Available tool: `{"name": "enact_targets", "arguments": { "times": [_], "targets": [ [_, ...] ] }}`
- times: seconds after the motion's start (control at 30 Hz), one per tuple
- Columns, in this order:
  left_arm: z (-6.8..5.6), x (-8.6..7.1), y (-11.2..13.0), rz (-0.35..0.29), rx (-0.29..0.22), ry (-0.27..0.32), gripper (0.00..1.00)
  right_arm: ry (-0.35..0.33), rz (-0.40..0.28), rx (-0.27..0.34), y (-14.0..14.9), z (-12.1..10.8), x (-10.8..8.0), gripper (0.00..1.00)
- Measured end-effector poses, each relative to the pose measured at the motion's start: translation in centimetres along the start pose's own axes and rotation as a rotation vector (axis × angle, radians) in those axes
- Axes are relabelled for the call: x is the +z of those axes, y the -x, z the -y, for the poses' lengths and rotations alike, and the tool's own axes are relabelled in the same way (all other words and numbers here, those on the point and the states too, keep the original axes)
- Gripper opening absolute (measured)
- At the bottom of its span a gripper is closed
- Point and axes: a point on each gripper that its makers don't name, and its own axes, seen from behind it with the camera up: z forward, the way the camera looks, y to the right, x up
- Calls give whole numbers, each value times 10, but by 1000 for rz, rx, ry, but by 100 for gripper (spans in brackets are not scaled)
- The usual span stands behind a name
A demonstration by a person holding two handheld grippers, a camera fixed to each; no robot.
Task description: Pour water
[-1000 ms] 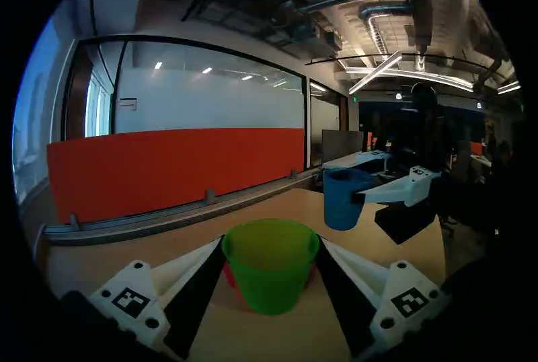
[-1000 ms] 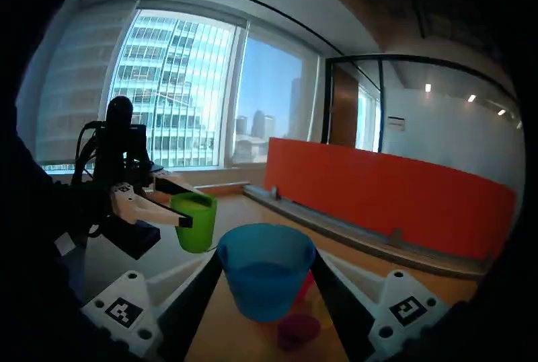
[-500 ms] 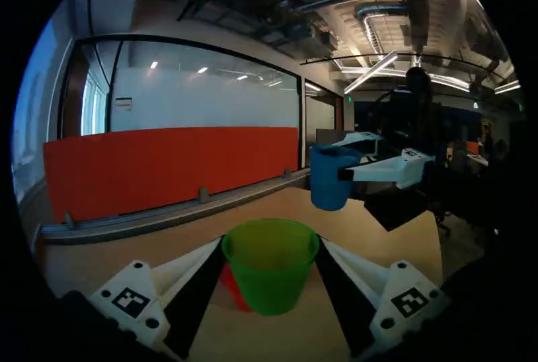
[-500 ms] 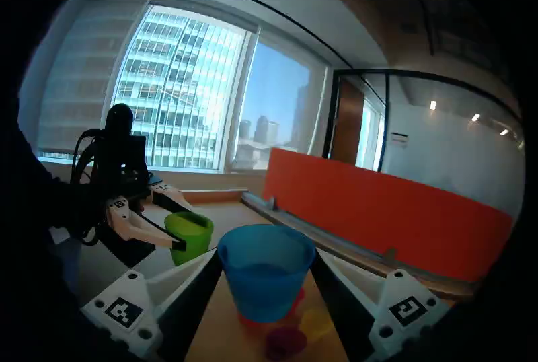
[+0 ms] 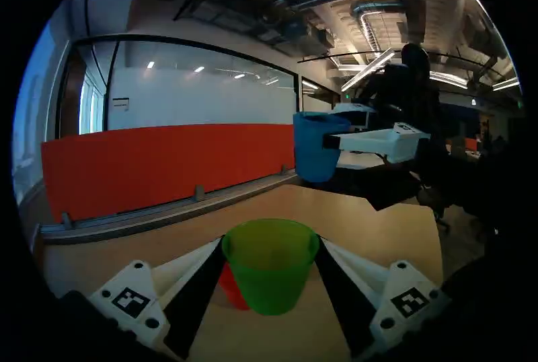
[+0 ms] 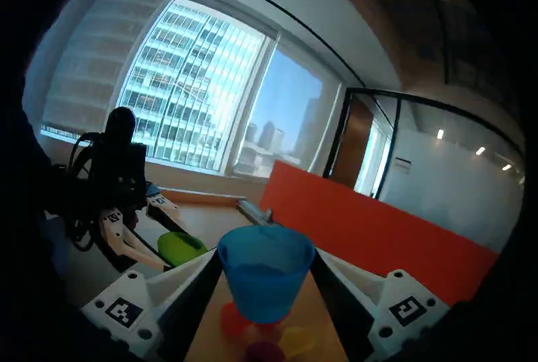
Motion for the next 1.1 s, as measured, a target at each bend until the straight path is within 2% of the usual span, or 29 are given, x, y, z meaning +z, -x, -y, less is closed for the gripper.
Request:
{"name": "enact_targets", "arguments": {
  "times": [0.6, 1.1],
  "targets": [
    [-18, 2, -1, -7, 7, 36, 89, 10, -9, -227, -31, -12, 16, 91],
    [-23, 6, -4, -17, 5, 53, 89, 11, -9, -377, -51, -15, 27, 91]
  ]
}}
